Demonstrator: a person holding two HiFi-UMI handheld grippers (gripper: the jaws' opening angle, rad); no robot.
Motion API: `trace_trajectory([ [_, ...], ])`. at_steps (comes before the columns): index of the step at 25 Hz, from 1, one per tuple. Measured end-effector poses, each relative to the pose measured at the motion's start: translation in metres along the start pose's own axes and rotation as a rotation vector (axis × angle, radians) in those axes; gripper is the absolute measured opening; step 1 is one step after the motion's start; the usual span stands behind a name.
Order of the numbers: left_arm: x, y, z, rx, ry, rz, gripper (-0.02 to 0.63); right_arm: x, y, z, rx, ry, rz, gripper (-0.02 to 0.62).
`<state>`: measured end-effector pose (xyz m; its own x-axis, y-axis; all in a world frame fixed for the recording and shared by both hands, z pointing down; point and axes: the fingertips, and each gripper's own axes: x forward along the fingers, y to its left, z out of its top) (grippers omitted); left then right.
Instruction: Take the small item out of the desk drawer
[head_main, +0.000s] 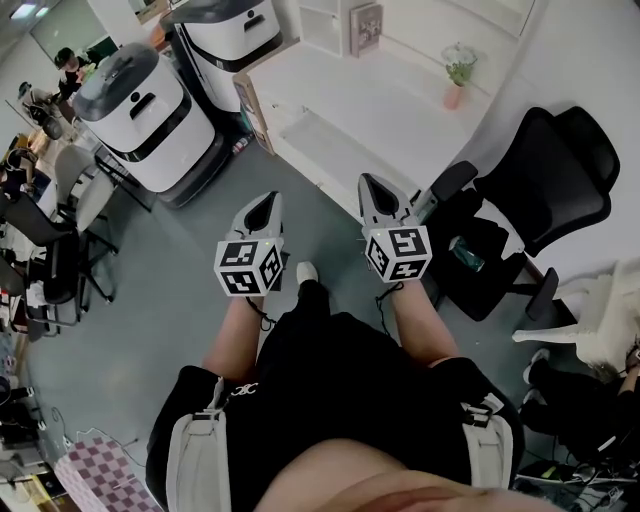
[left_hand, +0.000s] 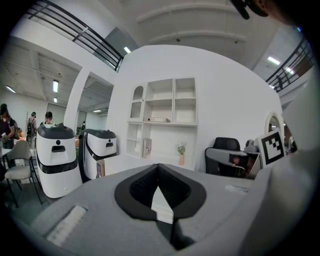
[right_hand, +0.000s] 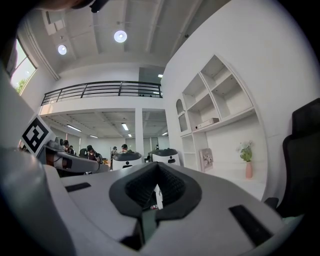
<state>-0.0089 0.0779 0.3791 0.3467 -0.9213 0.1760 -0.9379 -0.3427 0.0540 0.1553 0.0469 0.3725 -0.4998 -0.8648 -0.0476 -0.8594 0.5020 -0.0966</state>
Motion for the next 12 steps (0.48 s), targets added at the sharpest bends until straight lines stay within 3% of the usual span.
trace_trajectory([
  [12,0.118,0.074,0.008,-0.028,0.041,-0.072,0.014,0.123,-0.038,-0.017,0.001,0.057,-0.055,-0.003],
])
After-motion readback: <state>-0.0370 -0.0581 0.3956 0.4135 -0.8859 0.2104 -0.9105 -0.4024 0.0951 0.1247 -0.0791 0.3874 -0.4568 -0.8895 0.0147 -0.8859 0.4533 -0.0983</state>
